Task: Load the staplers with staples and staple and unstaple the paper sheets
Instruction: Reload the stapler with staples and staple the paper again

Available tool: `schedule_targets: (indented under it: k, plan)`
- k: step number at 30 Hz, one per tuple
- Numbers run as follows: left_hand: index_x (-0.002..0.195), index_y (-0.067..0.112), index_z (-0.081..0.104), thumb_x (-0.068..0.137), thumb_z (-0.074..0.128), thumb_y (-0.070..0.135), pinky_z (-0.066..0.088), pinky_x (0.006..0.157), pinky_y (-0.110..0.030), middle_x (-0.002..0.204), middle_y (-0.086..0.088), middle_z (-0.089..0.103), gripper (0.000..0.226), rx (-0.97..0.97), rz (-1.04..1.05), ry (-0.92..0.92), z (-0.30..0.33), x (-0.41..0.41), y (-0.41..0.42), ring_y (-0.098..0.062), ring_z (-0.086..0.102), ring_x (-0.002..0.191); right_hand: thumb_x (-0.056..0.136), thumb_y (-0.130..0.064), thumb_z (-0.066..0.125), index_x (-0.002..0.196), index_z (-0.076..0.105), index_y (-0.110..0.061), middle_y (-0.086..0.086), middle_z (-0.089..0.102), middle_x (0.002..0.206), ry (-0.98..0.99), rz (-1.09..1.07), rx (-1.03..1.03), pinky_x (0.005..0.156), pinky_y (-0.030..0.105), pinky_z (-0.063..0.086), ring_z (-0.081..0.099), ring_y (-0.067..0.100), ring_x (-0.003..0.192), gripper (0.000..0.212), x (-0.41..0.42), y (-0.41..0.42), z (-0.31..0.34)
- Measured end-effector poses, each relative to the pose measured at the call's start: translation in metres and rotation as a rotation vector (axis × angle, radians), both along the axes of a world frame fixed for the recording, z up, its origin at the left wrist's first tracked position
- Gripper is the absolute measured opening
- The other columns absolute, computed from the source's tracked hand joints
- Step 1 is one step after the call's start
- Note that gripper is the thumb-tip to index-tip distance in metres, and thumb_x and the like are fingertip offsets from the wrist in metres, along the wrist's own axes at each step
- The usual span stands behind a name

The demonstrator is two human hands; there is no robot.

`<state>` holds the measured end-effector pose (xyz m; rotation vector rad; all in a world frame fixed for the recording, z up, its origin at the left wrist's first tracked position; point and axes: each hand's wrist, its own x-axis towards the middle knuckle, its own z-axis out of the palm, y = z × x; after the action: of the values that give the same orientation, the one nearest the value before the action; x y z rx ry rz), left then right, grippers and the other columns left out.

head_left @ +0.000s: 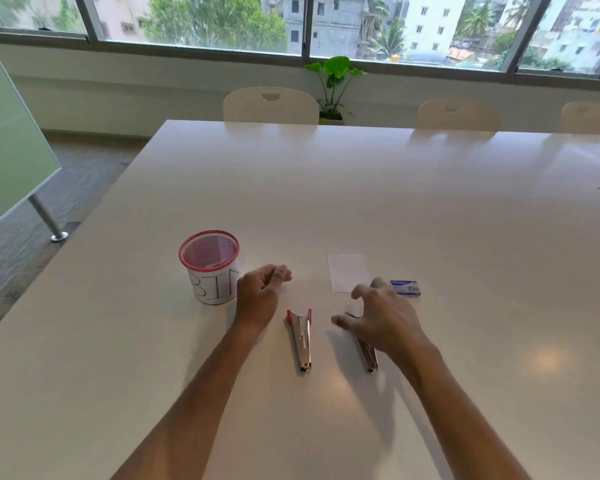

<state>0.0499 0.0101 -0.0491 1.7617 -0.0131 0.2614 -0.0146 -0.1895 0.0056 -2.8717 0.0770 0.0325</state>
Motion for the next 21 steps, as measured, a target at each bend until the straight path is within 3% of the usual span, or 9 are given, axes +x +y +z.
schedule_targets:
  k: [4,8,14,18,21]
  plan:
    - [0.084,0.022,0.072,0.094,0.056,0.024,0.048,0.071,-0.006,0.080,0.013,0.072,0.019,-0.013,0.027,-0.025,0.005,-0.004,-0.002,0.003,0.067,0.079,0.076,-0.055,0.067,0.111,0.059,-0.016,0.005,0.049,0.114,-0.012,-0.006,0.023,0.078,0.035,0.052,0.063,0.027,0.092,0.053,-0.010,0.003,-0.011]
    - [0.085,0.024,0.071,0.094,0.056,0.024,0.049,0.075,-0.008,0.081,0.013,0.072,0.019,0.034,0.027,-0.067,0.012,-0.010,-0.006,0.000,0.068,0.083,0.083,-0.039,0.063,0.100,0.065,-0.015,0.006,0.053,0.108,-0.076,-0.004,0.087,0.076,0.031,0.047,0.061,0.027,0.088,0.030,-0.013,0.003,-0.012]
    - [0.085,0.021,0.073,0.095,0.056,0.022,0.051,0.082,-0.024,0.086,0.006,0.074,0.020,0.039,0.002,-0.107,0.021,-0.015,-0.014,-0.007,0.069,0.087,0.083,-0.031,0.064,0.093,0.071,-0.018,0.003,0.060,0.101,-0.117,0.030,0.215,0.071,0.024,0.040,0.062,0.022,0.084,0.017,-0.012,-0.006,-0.010]
    - [0.085,0.018,0.073,0.095,0.055,0.020,0.052,0.078,-0.019,0.085,0.003,0.074,0.020,0.053,-0.018,-0.124,0.028,-0.021,-0.027,-0.004,0.068,0.083,0.081,-0.031,0.069,0.087,0.073,-0.024,-0.005,0.062,0.097,-0.188,0.039,0.351,0.065,0.019,0.036,0.061,0.012,0.076,0.010,-0.010,-0.011,-0.008]
    - [0.089,0.012,0.073,0.095,0.054,0.019,0.053,0.076,-0.019,0.085,-0.002,0.074,0.021,0.063,-0.024,-0.139,0.035,-0.023,-0.039,-0.007,0.069,0.080,0.081,-0.032,0.073,0.092,0.074,-0.023,-0.011,0.061,0.099,-0.237,0.039,0.520,0.065,0.017,0.043,0.060,0.007,0.069,0.014,-0.007,-0.010,-0.006]
